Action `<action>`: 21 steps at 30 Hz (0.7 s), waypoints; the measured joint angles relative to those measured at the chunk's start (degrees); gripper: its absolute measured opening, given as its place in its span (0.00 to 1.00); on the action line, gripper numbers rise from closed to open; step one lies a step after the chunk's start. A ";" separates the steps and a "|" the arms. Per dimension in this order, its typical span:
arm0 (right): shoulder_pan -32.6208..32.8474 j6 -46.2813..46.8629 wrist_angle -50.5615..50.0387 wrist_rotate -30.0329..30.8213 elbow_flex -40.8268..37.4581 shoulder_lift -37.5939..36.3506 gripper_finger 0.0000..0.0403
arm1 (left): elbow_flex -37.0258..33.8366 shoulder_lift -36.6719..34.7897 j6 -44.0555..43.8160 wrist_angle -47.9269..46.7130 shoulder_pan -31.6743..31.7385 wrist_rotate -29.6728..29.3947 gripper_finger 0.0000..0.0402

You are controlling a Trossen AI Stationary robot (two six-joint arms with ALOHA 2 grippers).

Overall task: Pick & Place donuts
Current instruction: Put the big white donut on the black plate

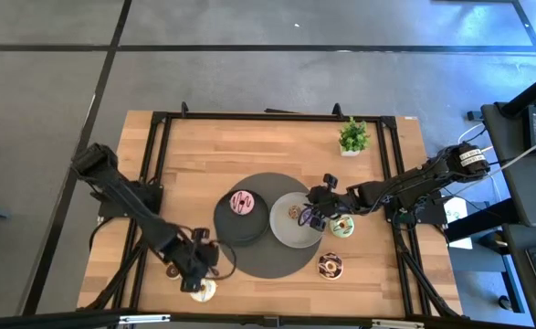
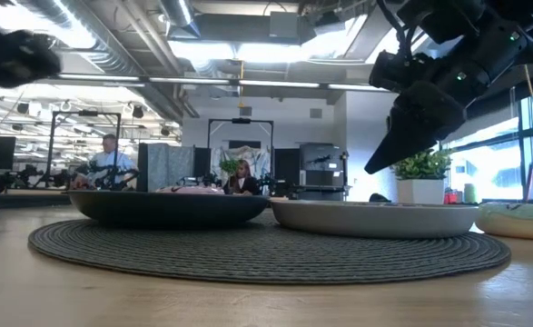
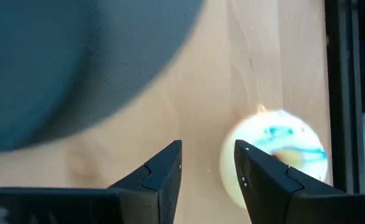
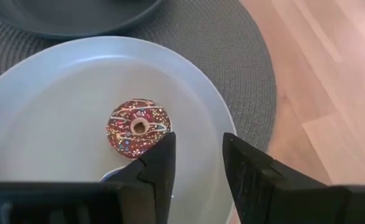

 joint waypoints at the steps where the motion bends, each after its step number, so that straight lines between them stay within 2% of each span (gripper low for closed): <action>1: 0.00 0.68 0.00 0.00 0.00 0.00 0.33 | 0.00 1.11 -0.66 0.05 -0.56 0.85 0.35; 5: 0.00 2.45 0.28 0.11 0.00 0.00 0.33 | 0.00 4.50 -2.83 -0.13 -2.19 3.59 0.35; 10: 0.00 3.51 0.31 0.13 0.00 0.00 0.33 | 0.00 6.94 -3.44 0.04 -3.01 3.52 0.34; 21: -0.02 3.61 0.33 1.53 0.00 0.00 0.33 | 0.00 7.31 -6.12 0.55 -3.00 4.56 0.34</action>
